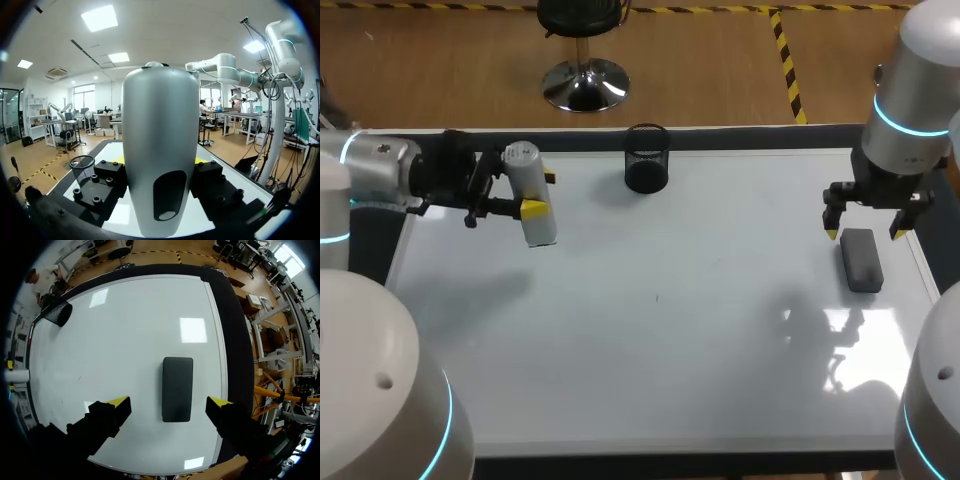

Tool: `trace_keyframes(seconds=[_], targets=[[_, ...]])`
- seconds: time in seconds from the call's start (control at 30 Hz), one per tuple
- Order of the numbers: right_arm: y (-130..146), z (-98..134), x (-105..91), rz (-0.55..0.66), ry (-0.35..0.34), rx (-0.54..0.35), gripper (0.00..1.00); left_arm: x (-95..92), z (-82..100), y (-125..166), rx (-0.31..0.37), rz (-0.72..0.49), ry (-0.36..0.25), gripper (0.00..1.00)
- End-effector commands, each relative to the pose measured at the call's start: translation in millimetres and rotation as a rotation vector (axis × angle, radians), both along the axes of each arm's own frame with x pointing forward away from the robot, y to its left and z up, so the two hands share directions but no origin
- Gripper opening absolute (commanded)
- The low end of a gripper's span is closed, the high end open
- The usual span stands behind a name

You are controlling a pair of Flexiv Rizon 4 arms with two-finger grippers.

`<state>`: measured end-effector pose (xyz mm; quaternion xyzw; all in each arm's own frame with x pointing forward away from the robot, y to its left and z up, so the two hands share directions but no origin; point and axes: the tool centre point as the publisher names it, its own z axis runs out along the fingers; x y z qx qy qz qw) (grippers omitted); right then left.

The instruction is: Pick up the inspection probe, press it on each red-marked spot on the whiteboard one by one, put down the probe, pick up the eraser, and wipe off all the red marks.

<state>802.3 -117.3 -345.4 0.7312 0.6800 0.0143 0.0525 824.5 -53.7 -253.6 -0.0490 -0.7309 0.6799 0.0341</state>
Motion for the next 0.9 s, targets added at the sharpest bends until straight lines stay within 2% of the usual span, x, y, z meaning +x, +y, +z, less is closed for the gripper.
trace_keyframes(seconds=[0.03, 0.9], targets=[[-0.7, 0.9, -0.7, 0.001, -0.001, 0.0, 1.0, 17.3, 0.9, -9.4, -0.007, -0.046, 0.008, 0.0], [-0.7, 0.9, -0.7, 0.001, -0.001, 0.0, 1.0, 83.0, 27.6, -62.9, -0.003, -0.208, -0.035, 0.0]])
